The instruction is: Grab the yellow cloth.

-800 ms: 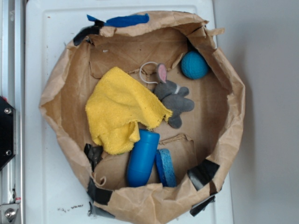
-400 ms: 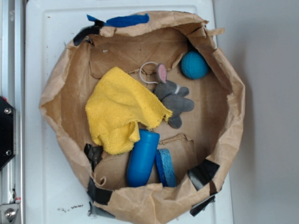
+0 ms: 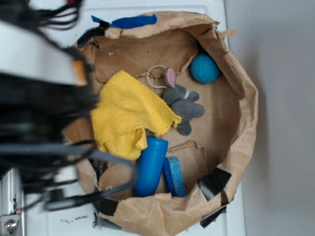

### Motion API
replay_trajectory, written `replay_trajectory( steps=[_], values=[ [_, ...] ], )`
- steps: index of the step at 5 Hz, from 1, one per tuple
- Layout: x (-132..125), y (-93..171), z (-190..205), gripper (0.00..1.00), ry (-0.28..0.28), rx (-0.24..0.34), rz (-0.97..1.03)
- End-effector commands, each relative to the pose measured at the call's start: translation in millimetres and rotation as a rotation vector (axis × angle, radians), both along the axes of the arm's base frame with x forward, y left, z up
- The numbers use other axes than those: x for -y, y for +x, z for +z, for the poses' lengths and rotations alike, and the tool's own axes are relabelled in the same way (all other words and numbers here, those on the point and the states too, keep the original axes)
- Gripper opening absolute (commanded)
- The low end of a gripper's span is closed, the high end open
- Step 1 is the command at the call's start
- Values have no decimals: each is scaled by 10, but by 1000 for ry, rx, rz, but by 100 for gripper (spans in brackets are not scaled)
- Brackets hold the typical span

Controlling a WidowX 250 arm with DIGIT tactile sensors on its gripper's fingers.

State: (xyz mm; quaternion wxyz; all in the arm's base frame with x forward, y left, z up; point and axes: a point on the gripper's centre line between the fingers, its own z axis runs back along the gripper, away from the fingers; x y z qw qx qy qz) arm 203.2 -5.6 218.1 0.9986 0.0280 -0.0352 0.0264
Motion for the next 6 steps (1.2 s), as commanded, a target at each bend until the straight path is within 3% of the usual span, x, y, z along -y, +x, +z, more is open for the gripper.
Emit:
replay_trajectory(
  steps=[1,5,6],
  values=[
    [-320,427,-144,100,27,45,-302],
    [-320,427,-144,100,27,45,-302],
    [-222,458,-621,100,152,40,-267]
  ],
)
